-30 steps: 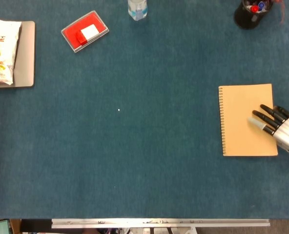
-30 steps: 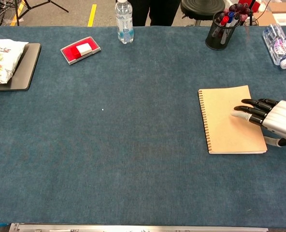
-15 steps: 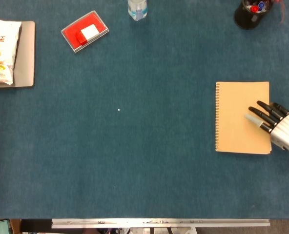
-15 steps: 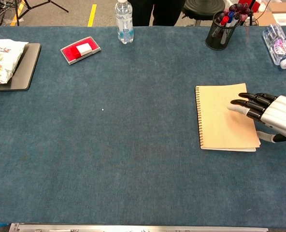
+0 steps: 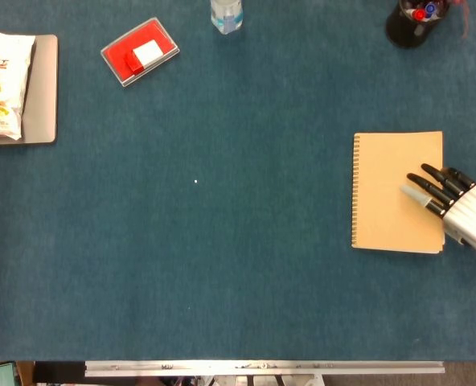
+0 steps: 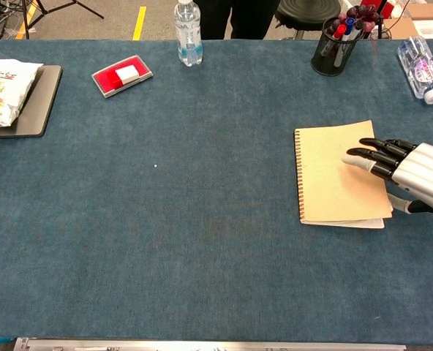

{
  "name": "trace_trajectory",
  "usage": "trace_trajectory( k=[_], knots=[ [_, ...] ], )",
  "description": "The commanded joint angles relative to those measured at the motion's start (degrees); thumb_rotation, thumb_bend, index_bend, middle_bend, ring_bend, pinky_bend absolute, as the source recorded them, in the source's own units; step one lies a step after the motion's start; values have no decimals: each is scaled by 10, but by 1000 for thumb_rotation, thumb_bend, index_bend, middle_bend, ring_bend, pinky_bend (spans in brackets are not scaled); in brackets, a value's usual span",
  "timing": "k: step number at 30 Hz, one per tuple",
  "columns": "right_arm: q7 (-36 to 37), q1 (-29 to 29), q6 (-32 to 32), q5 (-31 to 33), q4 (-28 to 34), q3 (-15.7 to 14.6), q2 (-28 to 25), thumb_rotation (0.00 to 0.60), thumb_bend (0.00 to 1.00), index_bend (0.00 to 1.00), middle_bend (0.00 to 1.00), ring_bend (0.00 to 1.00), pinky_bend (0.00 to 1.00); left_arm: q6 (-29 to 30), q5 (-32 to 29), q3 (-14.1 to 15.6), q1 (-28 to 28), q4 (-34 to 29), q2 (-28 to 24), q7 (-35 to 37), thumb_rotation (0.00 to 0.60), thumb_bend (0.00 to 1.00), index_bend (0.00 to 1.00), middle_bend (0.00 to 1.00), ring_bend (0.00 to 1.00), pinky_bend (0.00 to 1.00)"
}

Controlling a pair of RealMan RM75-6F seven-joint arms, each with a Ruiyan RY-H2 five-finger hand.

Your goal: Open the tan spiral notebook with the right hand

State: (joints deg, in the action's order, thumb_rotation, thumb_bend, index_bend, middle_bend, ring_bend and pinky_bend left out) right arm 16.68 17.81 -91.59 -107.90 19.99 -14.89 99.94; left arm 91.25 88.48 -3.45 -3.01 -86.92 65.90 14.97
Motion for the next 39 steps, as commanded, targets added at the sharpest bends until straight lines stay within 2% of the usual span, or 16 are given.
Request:
trace_trajectory(
  k=[1,3,8,10,12,14,17,22,26,29,34,39],
  knots=[
    [0,-1,3,1,-1,0,1,600,360,83,124,54,230,0,0,0,0,0,0,0,600,18,211,263,115,366],
    [0,-1,4,2,-1,0,3,600,339,83,124,54,230,0,0,0,0,0,0,0,600,19,211,263,115,366],
    [2,-2,6,4,-2,1,5,600,215,83,125,54,230,0,0,0,0,-1,0,0,600,18,211,263,115,366],
    [3,-2,5,5,-3,2,6,600,206,83,125,54,230,0,0,0,0,-1,0,0,600,19,211,263,115,366],
    [2,-2,4,6,-3,3,7,600,259,83,126,53,230,0,0,0,0,-1,0,0,600,19,211,263,115,366],
    [3,-2,4,7,-3,4,8,600,354,83,128,54,230,0,0,0,0,-1,0,0,600,19,210,263,115,366],
    [5,-3,4,9,-3,5,8,600,412,84,129,54,230,0,0,0,0,-1,0,-1,600,18,210,263,115,366],
    [6,-3,6,9,-3,4,9,600,416,83,129,54,230,0,0,0,0,-1,0,-1,600,19,211,263,115,366],
    [8,-3,8,9,-2,3,9,600,304,83,129,54,230,0,0,0,0,-1,0,-1,600,19,211,263,115,366],
    [7,-2,8,9,-2,3,10,600,272,83,129,54,230,0,0,0,0,-1,-1,0,600,18,211,263,115,366],
    [7,-1,8,10,2,4,9,600,291,83,129,54,230,0,0,0,1,-1,-1,0,600,19,211,263,115,366],
    [10,-2,9,12,6,5,8,600,396,147,134,54,230,1,1,0,0,-1,-1,1,600,19,211,263,115,366]
  ],
)
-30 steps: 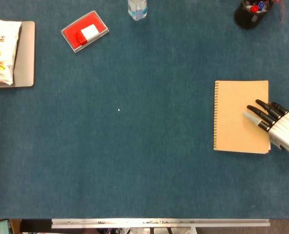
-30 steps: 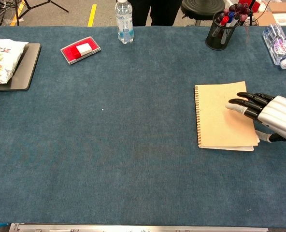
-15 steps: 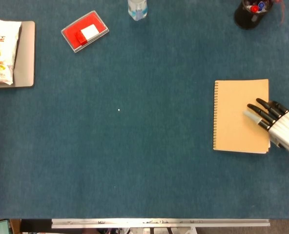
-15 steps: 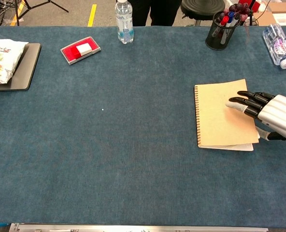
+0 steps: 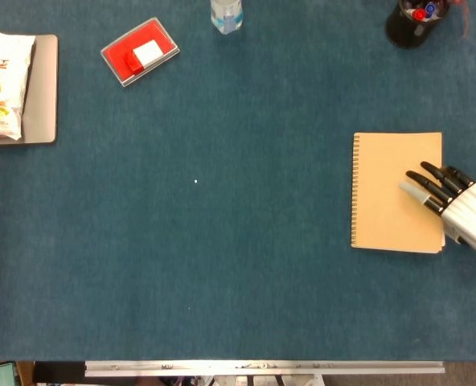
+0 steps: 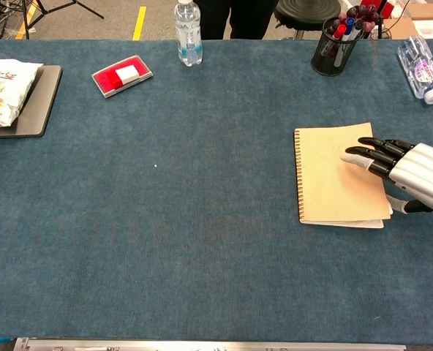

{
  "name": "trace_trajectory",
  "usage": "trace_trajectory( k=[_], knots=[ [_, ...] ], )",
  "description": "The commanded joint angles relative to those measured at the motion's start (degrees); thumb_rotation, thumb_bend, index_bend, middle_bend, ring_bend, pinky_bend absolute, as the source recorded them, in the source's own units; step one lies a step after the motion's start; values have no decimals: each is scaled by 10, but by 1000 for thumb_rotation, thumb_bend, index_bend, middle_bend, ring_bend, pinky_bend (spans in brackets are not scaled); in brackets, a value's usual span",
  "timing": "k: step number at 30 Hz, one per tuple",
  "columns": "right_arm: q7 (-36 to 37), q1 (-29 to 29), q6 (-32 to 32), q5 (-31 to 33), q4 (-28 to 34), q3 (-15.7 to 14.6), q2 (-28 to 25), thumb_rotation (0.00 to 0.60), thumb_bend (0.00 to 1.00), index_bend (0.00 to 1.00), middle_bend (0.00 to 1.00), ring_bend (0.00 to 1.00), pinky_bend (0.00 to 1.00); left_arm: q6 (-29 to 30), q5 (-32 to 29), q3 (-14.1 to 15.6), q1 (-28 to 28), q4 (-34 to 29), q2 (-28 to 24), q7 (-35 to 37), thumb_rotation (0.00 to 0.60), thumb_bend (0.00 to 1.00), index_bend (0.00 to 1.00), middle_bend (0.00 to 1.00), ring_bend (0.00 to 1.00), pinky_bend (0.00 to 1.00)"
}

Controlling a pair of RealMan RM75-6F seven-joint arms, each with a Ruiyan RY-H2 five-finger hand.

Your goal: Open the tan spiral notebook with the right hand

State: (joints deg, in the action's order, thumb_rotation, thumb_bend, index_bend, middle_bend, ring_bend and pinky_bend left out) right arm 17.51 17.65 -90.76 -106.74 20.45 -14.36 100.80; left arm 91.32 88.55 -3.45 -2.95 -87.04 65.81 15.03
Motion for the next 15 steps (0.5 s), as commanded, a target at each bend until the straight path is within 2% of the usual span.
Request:
trace_trajectory(
  k=[1,5,9,15],
  knots=[
    [2,0,1,0,2,0,0,600,399,178,135,54,230,0,0,0,0,0,0,0,600,19,210,263,115,366],
    [2,0,2,1,4,0,-1,600,402,323,144,54,230,0,0,0,0,0,0,1,600,19,211,263,115,366],
    [4,0,3,2,7,0,-2,600,404,423,152,54,230,0,0,0,0,0,0,0,600,18,211,263,115,366],
    [3,0,1,2,11,2,-3,600,407,528,167,54,228,-1,0,0,0,0,0,0,600,19,211,263,115,366]
  ],
)
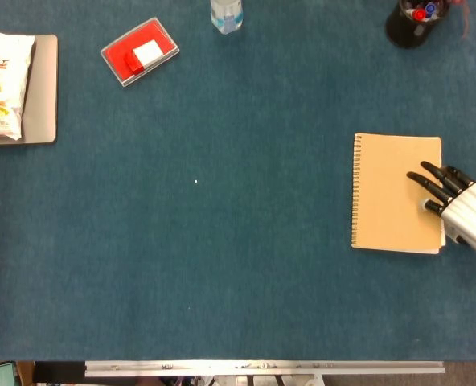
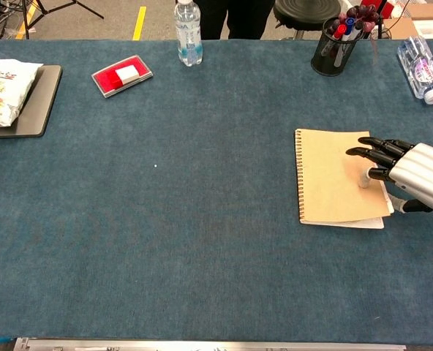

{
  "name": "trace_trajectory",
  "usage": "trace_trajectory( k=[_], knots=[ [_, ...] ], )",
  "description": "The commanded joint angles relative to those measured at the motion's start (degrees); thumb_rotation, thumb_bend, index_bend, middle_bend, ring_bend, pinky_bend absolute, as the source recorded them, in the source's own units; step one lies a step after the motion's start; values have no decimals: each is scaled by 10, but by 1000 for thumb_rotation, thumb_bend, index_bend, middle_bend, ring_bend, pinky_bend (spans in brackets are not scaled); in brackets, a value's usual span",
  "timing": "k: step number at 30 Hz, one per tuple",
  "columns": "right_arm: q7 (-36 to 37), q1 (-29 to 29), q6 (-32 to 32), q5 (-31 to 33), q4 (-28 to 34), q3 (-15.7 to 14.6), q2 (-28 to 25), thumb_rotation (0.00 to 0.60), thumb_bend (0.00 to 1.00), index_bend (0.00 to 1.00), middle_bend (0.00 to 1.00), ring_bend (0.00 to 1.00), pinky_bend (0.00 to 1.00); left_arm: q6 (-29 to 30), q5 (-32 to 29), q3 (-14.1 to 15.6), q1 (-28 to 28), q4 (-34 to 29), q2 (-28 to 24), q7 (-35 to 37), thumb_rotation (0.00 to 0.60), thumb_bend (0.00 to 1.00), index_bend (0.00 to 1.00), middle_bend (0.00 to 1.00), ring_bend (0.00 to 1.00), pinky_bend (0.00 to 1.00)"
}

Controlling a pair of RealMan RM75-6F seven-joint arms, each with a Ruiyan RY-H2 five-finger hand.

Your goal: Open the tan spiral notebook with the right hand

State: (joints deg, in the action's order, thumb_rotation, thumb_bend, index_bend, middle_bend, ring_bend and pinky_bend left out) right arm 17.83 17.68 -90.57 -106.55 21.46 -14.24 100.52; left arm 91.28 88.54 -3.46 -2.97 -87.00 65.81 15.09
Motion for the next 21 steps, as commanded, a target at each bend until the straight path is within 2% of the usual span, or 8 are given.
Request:
trace_trajectory(
  k=[1,12,21],
  knots=[
    [1,0,-2,0,1,1,0,600,407,543,171,54,227,-1,0,0,0,0,0,0,600,19,211,263,115,366],
    [-2,-6,-37,-2,18,4,-14,600,422,682,211,56,227,-1,-1,-1,0,1,0,0,600,19,211,263,115,366],
    [-51,-16,-77,-10,101,0,-92,600,426,706,220,62,227,0,-1,-1,0,0,1,-5,600,19,211,263,115,366]
  ],
)
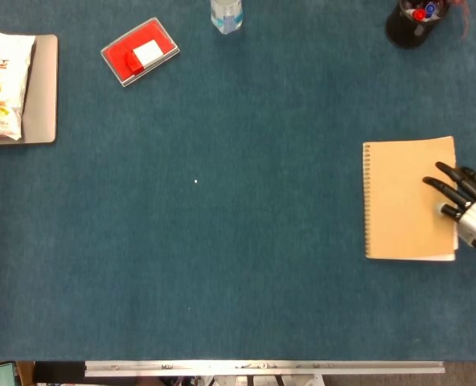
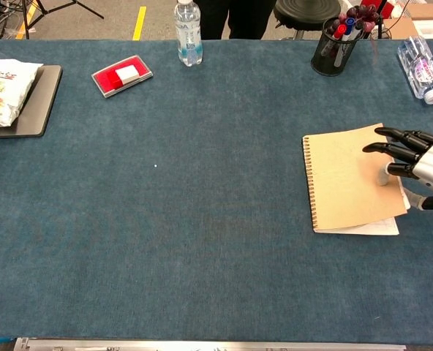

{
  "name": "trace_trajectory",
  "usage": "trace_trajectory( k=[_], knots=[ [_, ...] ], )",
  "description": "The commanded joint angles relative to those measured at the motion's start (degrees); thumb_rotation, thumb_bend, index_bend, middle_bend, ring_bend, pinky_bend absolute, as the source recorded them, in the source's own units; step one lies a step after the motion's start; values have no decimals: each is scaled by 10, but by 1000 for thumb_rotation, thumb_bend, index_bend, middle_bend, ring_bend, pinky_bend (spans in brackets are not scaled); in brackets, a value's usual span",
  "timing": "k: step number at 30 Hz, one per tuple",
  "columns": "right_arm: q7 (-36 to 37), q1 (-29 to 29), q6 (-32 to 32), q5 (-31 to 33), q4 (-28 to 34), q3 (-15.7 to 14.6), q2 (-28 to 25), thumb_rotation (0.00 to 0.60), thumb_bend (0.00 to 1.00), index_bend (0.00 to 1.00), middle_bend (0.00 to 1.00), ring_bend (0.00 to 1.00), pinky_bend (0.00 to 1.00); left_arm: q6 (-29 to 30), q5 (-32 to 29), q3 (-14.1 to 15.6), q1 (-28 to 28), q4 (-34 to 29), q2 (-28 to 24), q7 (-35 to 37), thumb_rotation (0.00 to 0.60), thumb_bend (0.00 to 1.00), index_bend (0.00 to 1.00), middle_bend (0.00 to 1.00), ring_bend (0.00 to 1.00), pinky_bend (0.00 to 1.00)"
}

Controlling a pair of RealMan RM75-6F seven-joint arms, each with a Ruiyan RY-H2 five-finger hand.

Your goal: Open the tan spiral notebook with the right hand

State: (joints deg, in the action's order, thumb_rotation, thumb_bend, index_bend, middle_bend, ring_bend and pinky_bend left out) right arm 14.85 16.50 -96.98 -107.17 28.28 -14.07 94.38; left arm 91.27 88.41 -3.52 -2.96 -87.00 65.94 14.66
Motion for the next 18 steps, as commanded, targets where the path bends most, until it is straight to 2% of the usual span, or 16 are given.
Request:
trace_trajectory(
  k=[1,9,18],
  knots=[
    [-29,-5,-16,-5,45,-2,-42,600,426,706,220,63,227,0,0,0,0,0,0,-1,600,19,210,263,115,366],
    [-110,-5,-35,-19,172,-1,-134,600,429,717,230,69,227,0,1,1,0,-1,3,-9,600,19,211,263,115,366],
    [-132,18,-17,-51,239,6,-131,600,428,720,235,72,227,-1,-2,-1,0,-1,1,-4,600,19,211,263,115,366]
  ],
)
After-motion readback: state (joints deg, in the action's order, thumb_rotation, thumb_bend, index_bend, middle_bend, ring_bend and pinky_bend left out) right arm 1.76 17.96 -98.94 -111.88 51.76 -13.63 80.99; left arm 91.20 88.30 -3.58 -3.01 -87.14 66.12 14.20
